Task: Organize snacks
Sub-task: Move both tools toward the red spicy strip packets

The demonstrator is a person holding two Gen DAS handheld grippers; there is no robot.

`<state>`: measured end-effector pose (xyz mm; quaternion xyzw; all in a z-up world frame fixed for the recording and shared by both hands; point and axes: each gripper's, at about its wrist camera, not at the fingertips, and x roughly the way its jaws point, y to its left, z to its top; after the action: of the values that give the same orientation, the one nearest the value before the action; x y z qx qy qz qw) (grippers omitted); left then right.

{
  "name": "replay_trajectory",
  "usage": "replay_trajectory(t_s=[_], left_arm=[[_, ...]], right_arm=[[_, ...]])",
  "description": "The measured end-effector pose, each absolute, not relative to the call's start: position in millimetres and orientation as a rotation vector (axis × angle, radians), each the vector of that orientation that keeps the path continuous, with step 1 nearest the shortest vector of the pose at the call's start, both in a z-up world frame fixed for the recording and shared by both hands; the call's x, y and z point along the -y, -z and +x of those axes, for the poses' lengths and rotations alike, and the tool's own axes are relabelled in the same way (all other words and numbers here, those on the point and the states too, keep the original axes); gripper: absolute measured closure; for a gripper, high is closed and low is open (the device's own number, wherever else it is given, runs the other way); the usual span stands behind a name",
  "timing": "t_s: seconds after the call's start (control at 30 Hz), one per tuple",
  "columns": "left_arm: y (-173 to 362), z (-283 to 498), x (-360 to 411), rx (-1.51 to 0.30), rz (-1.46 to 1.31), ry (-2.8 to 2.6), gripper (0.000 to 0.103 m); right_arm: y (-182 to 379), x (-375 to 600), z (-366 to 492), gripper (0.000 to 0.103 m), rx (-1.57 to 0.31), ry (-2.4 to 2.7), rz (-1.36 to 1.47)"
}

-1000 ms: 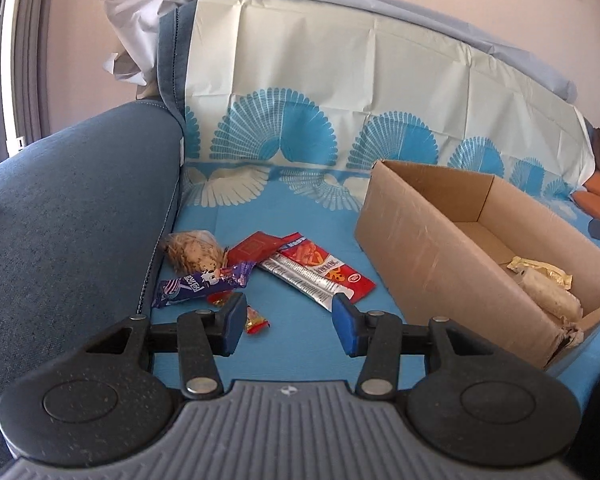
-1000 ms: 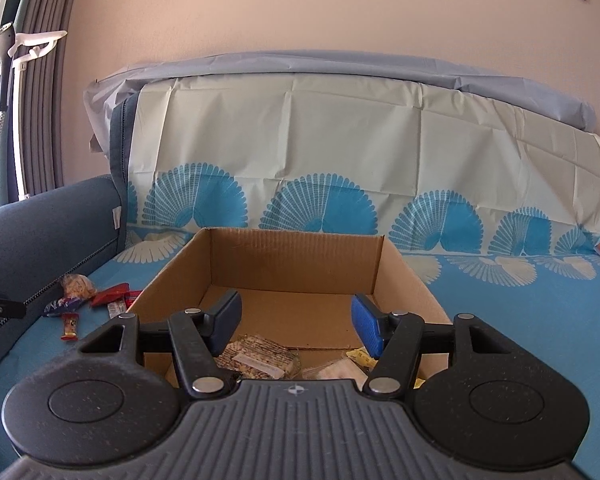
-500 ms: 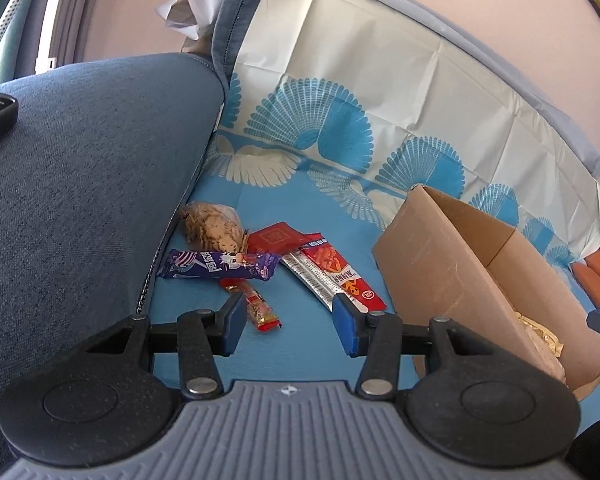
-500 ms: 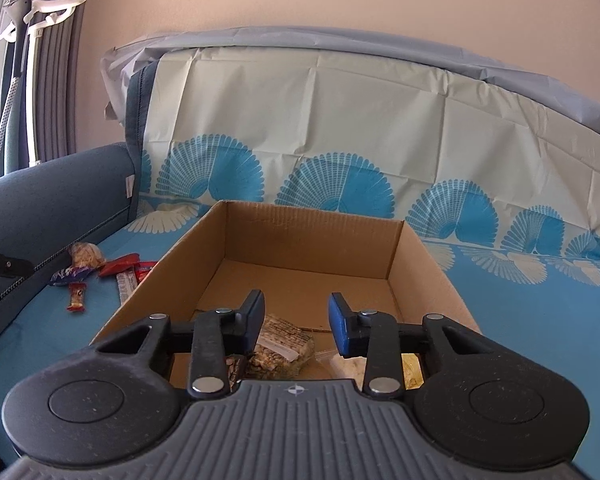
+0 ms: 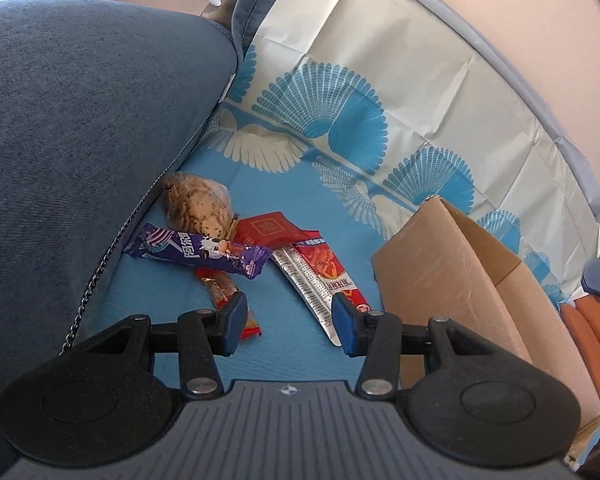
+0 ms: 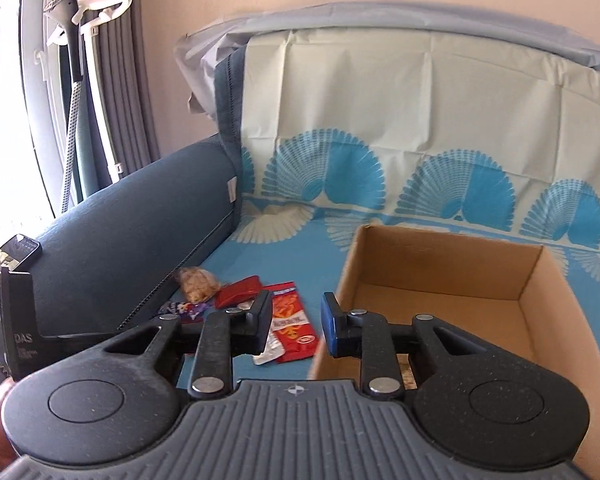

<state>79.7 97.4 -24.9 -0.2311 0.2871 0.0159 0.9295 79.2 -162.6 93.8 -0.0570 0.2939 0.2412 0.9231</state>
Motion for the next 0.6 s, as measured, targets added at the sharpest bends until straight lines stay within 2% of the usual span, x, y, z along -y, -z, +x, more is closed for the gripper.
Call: replay_trajectory(t_s=[0.2, 0.27, 0.37, 0.57, 0.6], left_arm=[[41, 94, -97, -0.633, -0.474, -0.112, 0.052], [45, 97, -100, -0.644, -0.494, -0.132, 0.052], [49, 99, -106, -0.646, -0.522, -0.159, 0.052], [52, 100, -120, -0.649, -0.585, -0.190, 0.052], [52, 100, -120, -0.647, -0.585, -0.186, 0.052]], right_arm=[[-64, 85, 128, 0.072, -0.754, -0.534, -0.176], [-48, 63, 149, 0.062, -0.818, -0.523, -0.190], [-19, 38, 181, 0.053, -0.890, -0.480, -0.216], [38, 2, 240, 0.010, -0.986, -0.392, -0.344], [48, -2, 250, 0.009, -1.018, -0.383, -0.350]])
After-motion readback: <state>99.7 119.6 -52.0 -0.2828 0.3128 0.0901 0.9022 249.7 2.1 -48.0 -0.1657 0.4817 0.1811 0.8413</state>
